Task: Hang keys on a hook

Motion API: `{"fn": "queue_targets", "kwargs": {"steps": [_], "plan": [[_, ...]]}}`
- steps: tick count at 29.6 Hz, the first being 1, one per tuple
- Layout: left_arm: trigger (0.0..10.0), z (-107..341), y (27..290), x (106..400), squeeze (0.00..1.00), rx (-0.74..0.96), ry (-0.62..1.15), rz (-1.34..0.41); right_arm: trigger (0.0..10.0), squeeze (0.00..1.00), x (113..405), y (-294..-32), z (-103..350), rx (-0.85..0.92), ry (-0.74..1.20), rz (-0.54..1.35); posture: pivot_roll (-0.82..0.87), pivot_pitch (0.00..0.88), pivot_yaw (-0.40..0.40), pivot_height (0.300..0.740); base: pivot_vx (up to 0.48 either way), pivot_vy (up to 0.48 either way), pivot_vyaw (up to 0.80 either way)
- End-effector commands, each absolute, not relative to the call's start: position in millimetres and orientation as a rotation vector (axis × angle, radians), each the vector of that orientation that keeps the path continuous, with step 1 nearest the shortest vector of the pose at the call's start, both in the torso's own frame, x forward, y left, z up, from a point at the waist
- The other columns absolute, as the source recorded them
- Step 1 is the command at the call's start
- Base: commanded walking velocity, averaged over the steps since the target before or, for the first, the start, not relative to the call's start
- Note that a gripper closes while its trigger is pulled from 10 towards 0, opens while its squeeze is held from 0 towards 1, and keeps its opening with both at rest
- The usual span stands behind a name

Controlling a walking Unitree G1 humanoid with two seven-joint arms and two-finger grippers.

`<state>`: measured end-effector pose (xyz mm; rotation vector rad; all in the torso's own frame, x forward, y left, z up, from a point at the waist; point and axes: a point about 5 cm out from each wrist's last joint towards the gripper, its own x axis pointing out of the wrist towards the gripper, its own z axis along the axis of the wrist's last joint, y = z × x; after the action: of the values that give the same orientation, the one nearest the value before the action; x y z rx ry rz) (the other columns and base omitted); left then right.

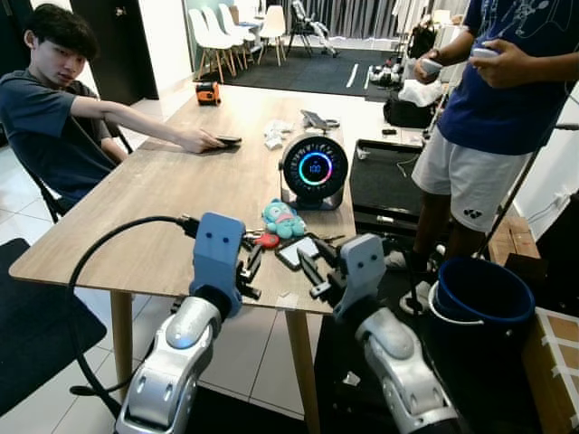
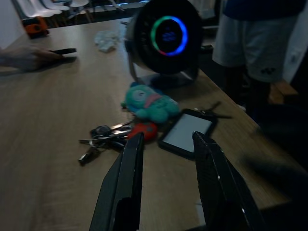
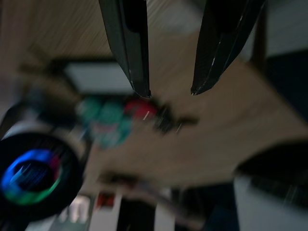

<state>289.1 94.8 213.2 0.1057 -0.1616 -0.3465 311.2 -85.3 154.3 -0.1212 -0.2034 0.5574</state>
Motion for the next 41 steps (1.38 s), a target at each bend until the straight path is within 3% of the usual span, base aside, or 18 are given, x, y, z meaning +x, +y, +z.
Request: {"fn": "queue_targets", "kwargs": {"steps": [1, 13, 21, 34, 41], "plan": [[10.0, 212.1, 89.8, 288.8, 0.0, 0.112, -0.153, -0.364, 10.0, 0.0, 308.0, -84.2, 143.7, -0.134, -0.145, 0.578, 0.15, 0.182, 0.048, 0.74, 0.0, 0.0, 0.0], [10.0, 226.4, 89.5, 290.5, 0.0, 0.112, -0.181, -0.369, 10.0, 0.0, 314.6, -102.2, 139.0, -0.079, -0.044, 0.562, 0.17, 0.224, 0.07, 0.74, 0.0, 0.0, 0.0], [10.0, 227.7, 81.3, 292.4, 0.0, 0.11, -0.178, -0.388, 10.0, 0.0, 323.5, -112.3, 157.2, 0.0, -0.125, 0.458, 0.15, 0.211, 0.078, 0.74, 0.0, 0.0, 0.0], [10.0, 227.8, 87.5, 298.8, 0.0, 0.108, -0.192, -0.358, 10.0, 0.0, 318.6, -102.6, 164.4, 0.0, -0.204, 0.409, 0.12, 0.181, 0.068, 0.74, 0.0, 0.0, 0.0], [10.0, 227.6, 86.9, 297.7, 0.0, 0.112, -0.198, -0.35, 10.0, 0.0, 322.8, -100.7, 166.5, 0.002, -0.208, 0.407, 0.13, 0.183, 0.061, 0.74, 0.429, 0.0, 0.0]]}}
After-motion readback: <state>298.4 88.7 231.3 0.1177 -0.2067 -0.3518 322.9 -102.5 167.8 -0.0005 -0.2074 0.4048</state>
